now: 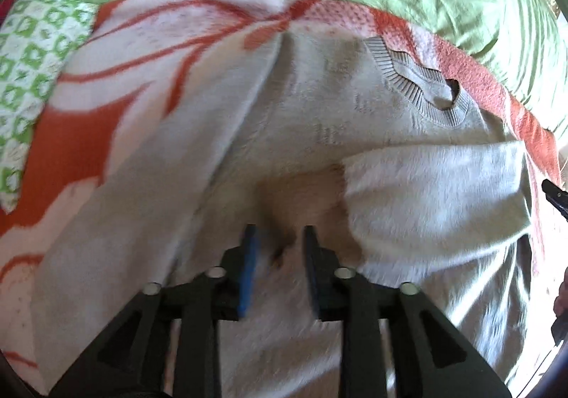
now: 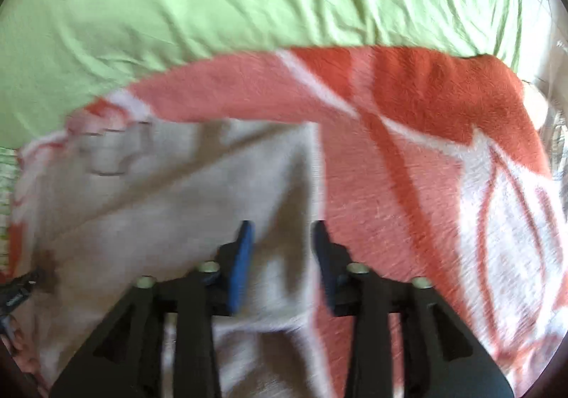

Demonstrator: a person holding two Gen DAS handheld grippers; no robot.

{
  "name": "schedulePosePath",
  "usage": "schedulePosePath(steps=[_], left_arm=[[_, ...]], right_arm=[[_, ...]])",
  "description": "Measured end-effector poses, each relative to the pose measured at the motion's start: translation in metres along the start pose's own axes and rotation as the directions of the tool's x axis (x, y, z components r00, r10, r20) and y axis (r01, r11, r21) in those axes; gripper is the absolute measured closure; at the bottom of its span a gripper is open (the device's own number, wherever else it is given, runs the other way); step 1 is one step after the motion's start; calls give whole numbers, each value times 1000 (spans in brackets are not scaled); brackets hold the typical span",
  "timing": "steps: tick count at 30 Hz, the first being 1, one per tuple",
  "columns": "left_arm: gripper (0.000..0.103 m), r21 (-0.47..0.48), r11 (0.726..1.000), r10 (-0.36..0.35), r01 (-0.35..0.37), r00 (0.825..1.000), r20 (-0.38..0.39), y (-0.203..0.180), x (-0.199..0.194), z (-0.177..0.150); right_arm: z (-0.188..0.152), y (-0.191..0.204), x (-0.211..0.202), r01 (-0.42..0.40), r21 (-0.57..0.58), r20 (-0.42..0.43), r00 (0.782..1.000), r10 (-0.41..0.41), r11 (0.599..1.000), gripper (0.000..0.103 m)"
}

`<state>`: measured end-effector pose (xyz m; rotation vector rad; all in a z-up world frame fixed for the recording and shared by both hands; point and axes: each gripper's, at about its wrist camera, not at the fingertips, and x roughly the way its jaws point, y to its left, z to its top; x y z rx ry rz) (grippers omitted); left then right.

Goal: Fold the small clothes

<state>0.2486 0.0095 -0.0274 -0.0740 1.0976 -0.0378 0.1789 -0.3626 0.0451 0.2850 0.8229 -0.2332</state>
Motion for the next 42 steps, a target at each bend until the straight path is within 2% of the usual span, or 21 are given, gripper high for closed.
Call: schedulePosePath(steps=[1, 3, 6, 11, 13, 15, 18, 20, 21, 22, 23, 25, 27, 29, 31, 34, 35, 37, 38, 42], left_arm=[[43, 0, 1000, 17, -17, 1000, -1, 6, -7, -4], [26, -5, 998, 60, -60, 998, 1, 19, -19, -16], [26, -3, 993, 116, -116, 993, -8, 51, -42, -48], [25, 71, 962, 267, -262, 960, -81, 95, -48, -99], [25, 111, 955, 288, -275, 949, -126, 107, -44, -116], [25, 152, 954, 281, -257, 945, -168, 111, -37, -130], [26, 206, 941, 307, -268, 933, -189, 110, -24, -145], [58, 213, 952, 261, -219, 946, -195, 107, -23, -144], [99, 211, 958, 239, -196, 949, -204, 104, -24, -141], [101, 218, 952, 259, -213, 943, -207, 99, -25, -135], [102, 218, 954, 252, -207, 945, -208, 94, -28, -129], [102, 196, 969, 188, -153, 966, -178, 78, -43, -111], [102, 182, 982, 82, -58, 988, -129, 54, -65, -90], [102, 189, 979, -60, 72, 996, -73, 16, -92, -62], [102, 208, 959, -189, 193, 981, -38, -23, -108, -42], [102, 256, 910, -330, 327, 943, -29, -89, -112, -15], [102, 274, 896, -356, 350, 934, -29, -112, -110, -9], [101, 311, 873, -387, 375, 922, -27, -150, -93, -3], [101, 320, 863, -395, 390, 917, -51, -166, -78, -1], [97, 372, 876, -284, 308, 951, -120, -190, -28, -9]], right_arm=[[-8, 8, -5, -51, 1, 4, 999, 51, 999, 46], [-26, 26, -11, -142, 1, -22, 990, 142, 990, 46], [-55, 40, -6, -232, 5, -89, 969, 231, 973, 46], [-92, 67, 1, -304, -16, -181, 938, 296, 952, 46], [-101, 75, 3, -320, -16, -200, 929, 311, 947, 46], [-103, 82, 3, -328, -16, -212, 924, 318, 944, 46], [-110, 93, -2, -341, -37, -220, 920, 325, 939, 46], [-113, 97, -5, -349, -50, -223, 917, 330, 936, 46], [-114, 99, -7, -354, -59, -223, 916, 333, 933, 46], [-115, 101, -10, -358, -64, -220, 915, 337, 931, 46], [-117, 102, -12, -364, -68, -217, 914, 342, 929, 46], [-118, 102, -14, -369, -74, -213, 913, 347, 926, 46], [-119, 97, -16, -361, -67, -205, 917, 341, 930, 50], [-118, 88, -17, -353, -46, -197, 920, 338, 934, 52], [-117, 80, -18, -343, -30, -188, 924, 332, 939, 53], [-113, 67, -18, -329, -2, -175, 930, 324, 944, 53], [-112, 61, -17, -319, 11, -171, 933, 316, 948, 53], [-111, 54, -14, -303, 32, -170, 937, 304, 952, 53], [-111, 48, -11, -288, 50, -170, 941, 292, 956, 53], [-113, 34, -3, -266, 94, -183, 943, 279, 959, 53]])
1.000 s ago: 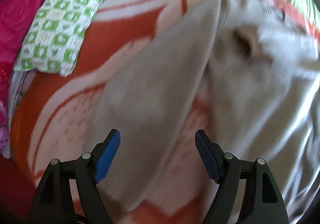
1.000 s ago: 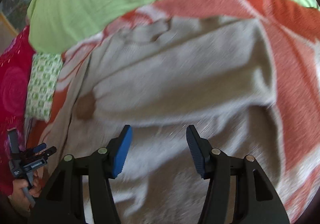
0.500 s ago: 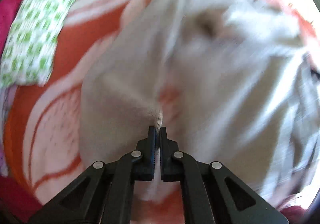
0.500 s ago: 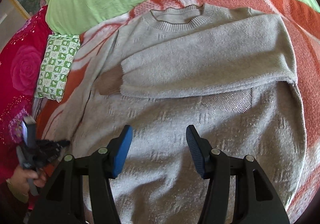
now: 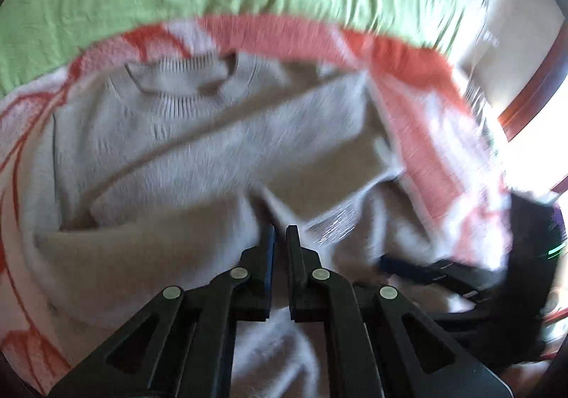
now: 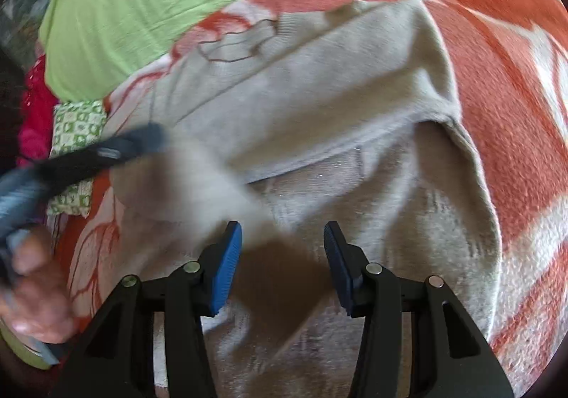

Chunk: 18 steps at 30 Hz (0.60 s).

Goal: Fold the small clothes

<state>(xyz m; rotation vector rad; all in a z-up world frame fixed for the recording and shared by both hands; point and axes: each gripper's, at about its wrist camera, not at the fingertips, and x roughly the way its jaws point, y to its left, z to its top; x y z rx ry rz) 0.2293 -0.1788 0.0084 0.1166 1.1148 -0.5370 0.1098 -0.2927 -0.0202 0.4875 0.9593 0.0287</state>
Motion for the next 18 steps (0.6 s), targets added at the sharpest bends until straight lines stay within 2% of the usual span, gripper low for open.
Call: schedulePosePath(steps=[3, 4, 6, 8, 9, 11, 13, 15, 18], left_arm=[[92, -10, 1000, -5, 5, 1000, -9, 16, -5, -18], [87, -8, 1000, 6, -6, 1000, -3, 26, -12, -32], [80, -16, 999, 50, -49, 999, 13, 47, -31, -54], [69, -49, 995, 93, -92, 995, 21, 75, -45, -77], [61, -73, 986, 153, -152, 988, 18, 91, -50, -90], [61, -104, 964, 247, -246, 969, -5, 114, -52, -108], [61, -131, 931, 335, -341, 940, -62, 141, -43, -122], [61, -159, 912, 370, -378, 926, -81, 157, -37, -126], [61, -162, 879, 440, -449, 894, -89, 166, -23, -125]], right_arm=[[-2, -6, -1, 3, 0, -6, 1000, -3, 1000, 53], [-3, -7, -1, 7, -4, -7, 1000, -7, 1000, 53], [-4, -11, -4, 13, -11, -8, 1000, -13, 1000, 53], [-4, -12, -9, 22, -37, 3, 1000, -22, 999, 53], [-5, -11, -10, 27, -57, 10, 1000, -27, 998, 53], [-6, -4, -11, 48, -141, 19, 999, -46, 989, 50], [-7, 8, -4, 63, -232, 17, 998, -61, 971, 35], [-8, 20, 7, 61, -320, 9, 998, -62, 946, 26], [-10, 36, 32, 111, -443, -5, 992, -126, 890, 27]])
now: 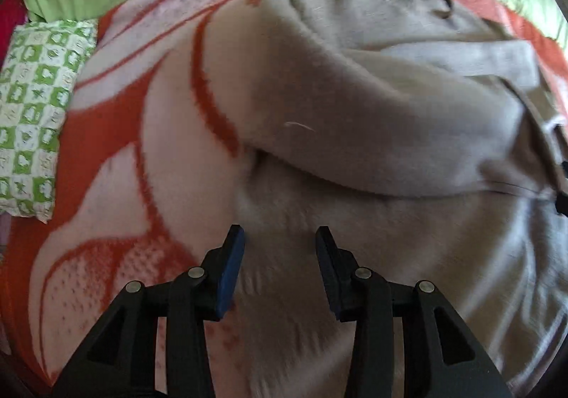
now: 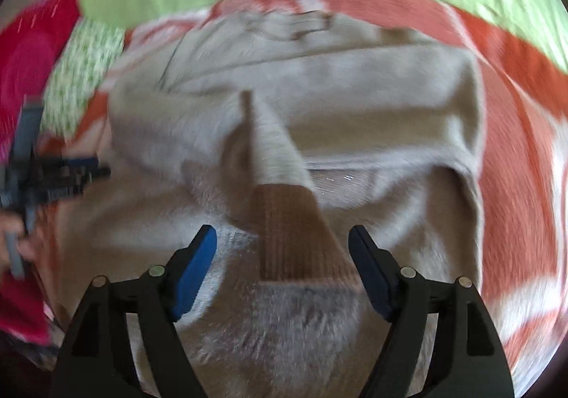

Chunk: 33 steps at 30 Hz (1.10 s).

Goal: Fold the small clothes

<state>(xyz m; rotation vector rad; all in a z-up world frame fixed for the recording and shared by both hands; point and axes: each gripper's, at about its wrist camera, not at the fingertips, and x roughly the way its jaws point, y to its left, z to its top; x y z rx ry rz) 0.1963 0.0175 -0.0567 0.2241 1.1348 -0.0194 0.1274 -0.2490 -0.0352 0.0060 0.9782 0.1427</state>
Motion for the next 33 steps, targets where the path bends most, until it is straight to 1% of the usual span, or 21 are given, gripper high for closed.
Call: schedulePosePath(steps=[2, 3, 5, 6, 8, 9, 11, 12, 13, 15, 16, 18, 21, 24, 26, 27, 29, 30, 31, 32, 33], left_arm=[[58, -13, 998, 56, -56, 998, 16, -3, 8, 4], [58, -23, 997, 70, -70, 997, 27, -4, 10, 6], [58, -45, 992, 119, -116, 992, 51, -7, 12, 17], [58, -56, 990, 135, -131, 988, 69, -8, 11, 24], [58, -93, 982, 172, -163, 980, 104, -9, 9, 44], [58, -110, 978, 186, -175, 977, 106, -8, 11, 52], [54, -152, 974, 185, -170, 979, 89, -2, 16, 66], [51, -172, 973, 169, -152, 981, 90, 1, 16, 68], [51, -190, 972, 160, -140, 983, 92, 3, 15, 70], [51, -209, 969, 154, -132, 984, 92, 1, 13, 70], [51, -223, 967, 150, -127, 984, 92, 0, 12, 69], [51, -252, 962, 131, -107, 988, 81, 4, 13, 66], [51, -297, 952, 98, -77, 993, 59, 8, 17, 60], [51, -328, 944, 61, -45, 997, 40, 18, 24, 55], [51, -332, 943, 47, -33, 998, 33, 19, 27, 53], [51, -326, 945, 46, -34, 998, 31, 18, 27, 52], [51, -303, 952, 56, -45, 998, 28, 14, 27, 51], [50, -291, 956, 53, -42, 998, 30, 14, 24, 49], [50, -283, 958, 51, -41, 998, 29, 14, 23, 47], [50, -274, 961, 46, -37, 999, 26, 17, 21, 45], [50, -268, 963, 38, -30, 999, 24, 19, 17, 40]], right_arm=[[6, 1, 13, -7, -28, -49, 999, 6, 1000, 88], [13, -3, 16, -35, -7, -66, 997, 34, 999, 92], [36, -14, -3, -153, 52, -12, 988, 154, 987, 93], [49, -23, -19, -209, 93, 36, 978, 207, 973, 93], [72, -45, -51, -323, 177, 144, 943, 300, 930, 93], [86, -63, -77, -393, 219, 236, 909, 342, 893, 93], [104, -92, -116, -436, 237, 367, 868, 335, 868, 93], [109, -108, -129, -424, 242, 401, 863, 308, 873, 93], [112, -118, -131, -386, 247, 397, 877, 271, 889, 93], [106, -137, -112, -295, 273, 314, 927, 205, 916, 93], [96, -150, -90, -258, 314, 241, 952, 186, 914, 93], [77, -168, -50, -218, 390, 130, 975, 181, 895, 93], [58, -170, -12, -153, 403, 21, 987, 158, 902, 93], [50, -167, -2, -122, 384, -10, 991, 136, 915, 93], [49, -165, 4, -61, 342, -71, 993, 90, 938, 93], [46, -166, 15, -29, 329, -132, 988, 77, 944, 93], [44, -165, 17, 8, 313, -159, 986, 43, 950, 90], [47, -161, 13, 28, 289, -162, 987, 20, 957, 84], [50, -156, 9, 62, 267, -169, 986, -17, 962, 74], [56, -149, -3, 141, 226, -167, 980, -104, 964, 68], [63, -139, -13, 192, 199, -146, 976, -165, 961, 57]])
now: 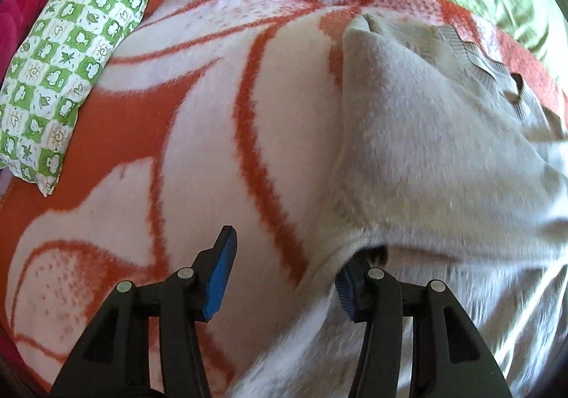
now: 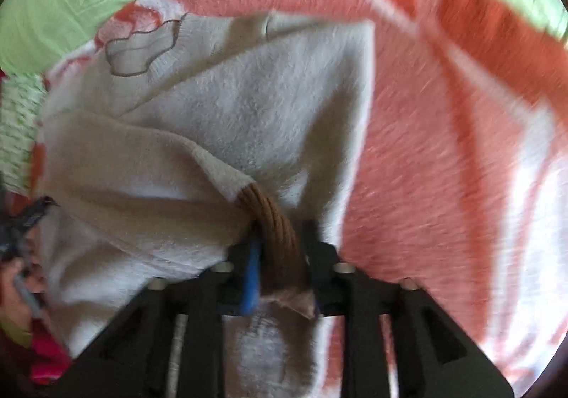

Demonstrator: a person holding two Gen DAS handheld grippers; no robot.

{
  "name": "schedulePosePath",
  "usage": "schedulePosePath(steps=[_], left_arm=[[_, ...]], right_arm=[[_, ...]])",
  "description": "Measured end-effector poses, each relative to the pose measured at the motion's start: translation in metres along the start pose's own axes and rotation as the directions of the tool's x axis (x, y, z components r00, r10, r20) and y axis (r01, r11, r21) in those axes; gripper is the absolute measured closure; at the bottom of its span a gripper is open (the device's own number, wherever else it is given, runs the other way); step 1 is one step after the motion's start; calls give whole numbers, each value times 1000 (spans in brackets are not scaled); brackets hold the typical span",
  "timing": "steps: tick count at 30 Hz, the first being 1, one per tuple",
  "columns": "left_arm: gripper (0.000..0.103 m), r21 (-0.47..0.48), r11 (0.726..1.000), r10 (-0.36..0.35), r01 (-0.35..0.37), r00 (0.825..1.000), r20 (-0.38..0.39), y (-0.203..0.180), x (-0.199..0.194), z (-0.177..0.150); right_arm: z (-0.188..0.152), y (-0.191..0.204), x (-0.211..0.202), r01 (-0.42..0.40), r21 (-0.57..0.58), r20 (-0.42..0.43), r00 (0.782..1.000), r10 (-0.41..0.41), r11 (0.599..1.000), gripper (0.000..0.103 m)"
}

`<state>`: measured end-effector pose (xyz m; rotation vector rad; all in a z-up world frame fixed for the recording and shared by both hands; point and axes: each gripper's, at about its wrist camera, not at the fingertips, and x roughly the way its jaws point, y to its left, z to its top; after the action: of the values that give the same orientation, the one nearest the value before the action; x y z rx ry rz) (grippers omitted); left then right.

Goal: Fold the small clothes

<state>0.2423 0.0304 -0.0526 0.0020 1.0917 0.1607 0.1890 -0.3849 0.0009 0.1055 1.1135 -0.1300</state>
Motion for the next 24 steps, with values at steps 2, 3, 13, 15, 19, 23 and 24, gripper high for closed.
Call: schedulePosePath(steps=[2, 3, 13, 15, 19, 23, 24], left_arm=[[50, -2, 1000, -23, 23, 1000, -6, 10, -13, -10], [50, -8, 1000, -30, 30, 1000, -3, 13, -21, -15], [51, 28, 982, -189, 187, 977, 103, -35, -63, -1], [52, 23, 988, -153, 151, 984, 93, -45, -53, 1], [51, -5, 993, -119, 119, 993, 26, -53, -24, -1], [51, -24, 992, -120, 120, 993, 12, -53, -17, -7], [50, -16, 994, -112, 113, 994, 14, -55, -16, -8]], right_arm=[[6, 5, -24, -7, -16, 78, 997, 8, 1000, 54], [13, 12, -36, -88, -22, 118, 989, 90, 996, 54], [110, 221, 36, -660, -181, -143, 751, 645, 729, 54], [128, 260, 50, -679, -214, -185, 734, 654, 702, 54], [146, 298, 83, -640, -219, -248, 767, 592, 736, 54], [155, 317, 108, -587, -223, -295, 801, 520, 778, 54], [154, 319, 112, -576, -237, -300, 809, 505, 782, 54]])
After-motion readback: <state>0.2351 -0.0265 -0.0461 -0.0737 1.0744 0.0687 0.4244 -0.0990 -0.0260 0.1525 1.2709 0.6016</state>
